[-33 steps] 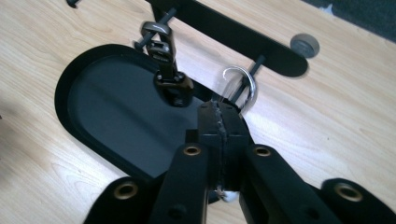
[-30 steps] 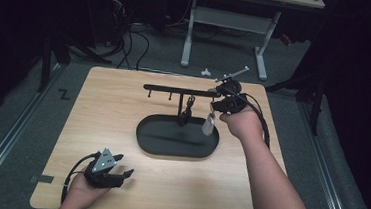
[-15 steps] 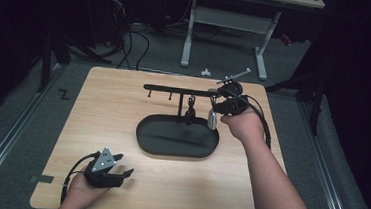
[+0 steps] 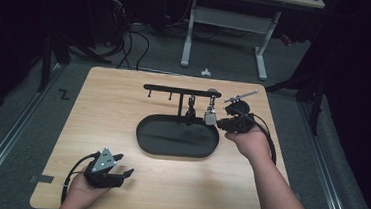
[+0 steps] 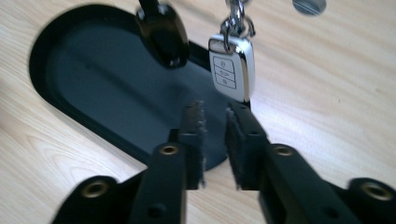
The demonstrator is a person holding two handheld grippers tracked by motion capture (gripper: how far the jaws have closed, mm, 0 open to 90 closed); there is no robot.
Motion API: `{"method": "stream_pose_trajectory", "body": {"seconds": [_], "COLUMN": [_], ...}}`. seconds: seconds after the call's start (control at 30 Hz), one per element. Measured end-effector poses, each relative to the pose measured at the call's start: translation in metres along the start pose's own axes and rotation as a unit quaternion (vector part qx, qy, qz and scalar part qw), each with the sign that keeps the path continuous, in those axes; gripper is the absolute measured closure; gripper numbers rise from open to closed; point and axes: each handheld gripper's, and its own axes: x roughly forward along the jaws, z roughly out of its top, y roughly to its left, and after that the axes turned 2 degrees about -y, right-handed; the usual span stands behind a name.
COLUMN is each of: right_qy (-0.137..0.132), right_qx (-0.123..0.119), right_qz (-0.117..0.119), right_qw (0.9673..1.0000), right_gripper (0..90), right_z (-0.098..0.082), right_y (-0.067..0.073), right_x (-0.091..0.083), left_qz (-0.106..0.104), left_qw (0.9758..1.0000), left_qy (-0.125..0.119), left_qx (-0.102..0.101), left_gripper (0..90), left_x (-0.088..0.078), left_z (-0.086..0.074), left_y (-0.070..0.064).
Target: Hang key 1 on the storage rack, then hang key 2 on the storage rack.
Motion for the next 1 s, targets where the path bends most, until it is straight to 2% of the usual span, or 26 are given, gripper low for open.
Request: {"method": "stream_pose_trajectory", "body": {"seconds": [0.23, 0.33, 0.47, 0.57, 0.67, 0.7, 0.8, 0.9, 1.0], "right_qy": [-0.009, -0.018, -0.038, -0.051, -0.069, -0.077, -0.108, -0.129, -0.143], "right_qx": [0.005, 0.012, -0.007, -0.004, -0.014, -0.011, 0.005, -0.002, 0.004], "right_qz": [-0.016, -0.013, -0.023, -0.016, -0.031, -0.033, -0.029, -0.031, -0.028], "right_qw": [0.9998, 0.9997, 0.9990, 0.9986, 0.9970, 0.9964, 0.9937, 0.9911, 0.9893], "right_gripper": [62.2, 57.8, 55.2, 54.8, 54.8, 54.7, 50.3, 45.7, 42.3], "right_z": [-0.032, -0.042, -0.056, -0.066, -0.077, -0.080, -0.095, -0.108, -0.122], "right_y": [-0.008, -0.008, -0.005, -0.005, -0.005, -0.005, -0.007, -0.008, -0.009], "right_x": [0.014, 0.019, 0.022, 0.025, 0.028, 0.029, 0.033, 0.038, 0.043], "left_qz": [0.006, 0.008, 0.016, 0.025, 0.031, 0.032, 0.040, 0.048, 0.055], "left_qw": [0.9999, 0.9997, 0.9995, 0.9991, 0.9987, 0.9986, 0.9982, 0.9981, 0.9977], "left_qy": [-0.001, -0.004, -0.002, 0.000, -0.003, -0.005, -0.008, -0.009, -0.012], "left_qx": [-0.010, -0.021, -0.029, -0.035, -0.039, -0.043, -0.044, -0.039, -0.037], "left_gripper": [33.7, 33.6, 33.7, 34.0, 35.5, 35.7, 35.8, 35.0, 33.9], "left_x": [0.001, 0.002, 0.003, 0.003, 0.002, 0.002, 0.000, -0.002, -0.007], "left_z": [0.001, 0.002, 0.003, 0.004, 0.006, 0.007, 0.007, 0.006, 0.003], "left_y": [0.004, 0.006, 0.008, 0.009, 0.010, 0.010, 0.009, 0.007, 0.005]}}
